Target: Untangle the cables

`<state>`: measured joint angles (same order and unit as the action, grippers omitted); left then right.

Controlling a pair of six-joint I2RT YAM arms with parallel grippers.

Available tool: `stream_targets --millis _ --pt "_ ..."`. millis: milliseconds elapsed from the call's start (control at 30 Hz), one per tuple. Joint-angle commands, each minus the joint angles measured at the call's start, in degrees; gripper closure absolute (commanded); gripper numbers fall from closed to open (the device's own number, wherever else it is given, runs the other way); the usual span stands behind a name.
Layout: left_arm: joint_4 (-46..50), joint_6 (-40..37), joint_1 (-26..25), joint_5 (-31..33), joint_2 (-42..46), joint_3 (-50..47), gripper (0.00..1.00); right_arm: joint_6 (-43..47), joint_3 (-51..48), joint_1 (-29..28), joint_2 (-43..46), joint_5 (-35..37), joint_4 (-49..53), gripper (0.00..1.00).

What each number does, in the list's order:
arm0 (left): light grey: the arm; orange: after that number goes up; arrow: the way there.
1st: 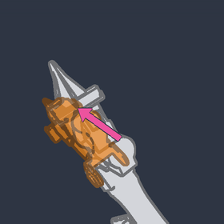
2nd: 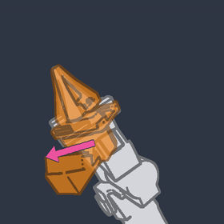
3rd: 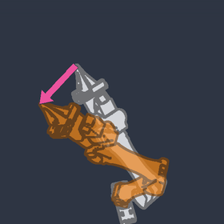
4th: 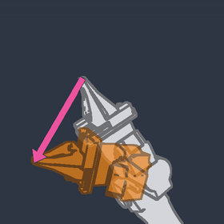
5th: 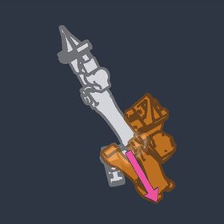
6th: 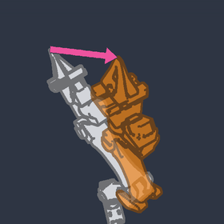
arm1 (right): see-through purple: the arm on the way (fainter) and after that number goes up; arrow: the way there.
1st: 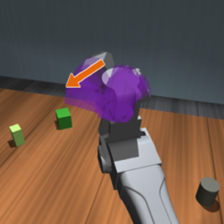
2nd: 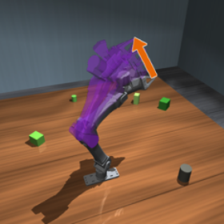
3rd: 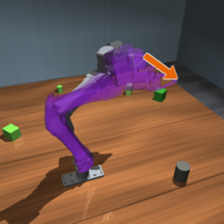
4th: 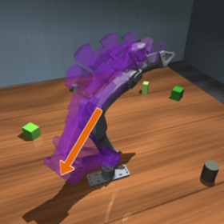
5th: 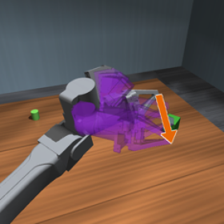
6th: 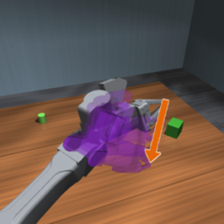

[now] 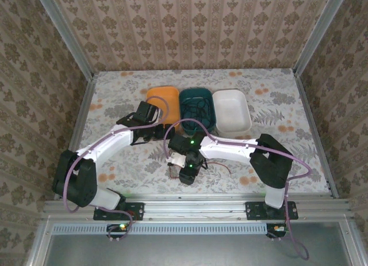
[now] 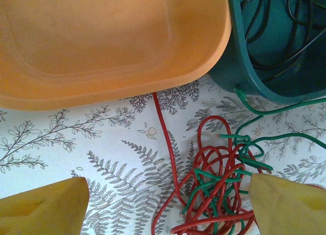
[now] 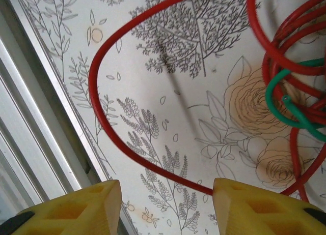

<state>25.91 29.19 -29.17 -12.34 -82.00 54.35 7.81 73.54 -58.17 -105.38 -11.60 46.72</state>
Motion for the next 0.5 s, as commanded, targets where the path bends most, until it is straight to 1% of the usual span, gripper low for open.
stream_targets --millis 0,167,233,300,400,467 --pt "0.5 0.5 -0.2 0.9 1.1 -0.6 0.17 1.8 0.8 -0.6 -0.4 3.3 1.8 0.47" --pt "0.6 0.7 -0.3 0.7 1.1 -0.6 0.17 2.6 3.4 -1.1 -5.9 3.9 -0.3 0.49" --pt "0.5 0.2 -0.4 0.3 1.1 -0.5 0.17 2.8 3.8 -1.2 -6.7 3.7 -1.4 0.55" --pt "0.5 -0.8 -0.9 -0.4 1.0 -0.3 0.17 2.9 3.3 -1.2 -5.7 3.5 -2.8 0.69" --pt "0.9 -2.9 -2.2 -0.9 0.2 0.4 0.18 3.2 0.9 -1.1 -1.2 3.8 -5.0 0.9" --pt "1.5 -4.5 -3.4 -1.4 -1.1 1.2 0.2 3.4 -0.7 -0.8 2.7 4.6 -5.6 0.98"
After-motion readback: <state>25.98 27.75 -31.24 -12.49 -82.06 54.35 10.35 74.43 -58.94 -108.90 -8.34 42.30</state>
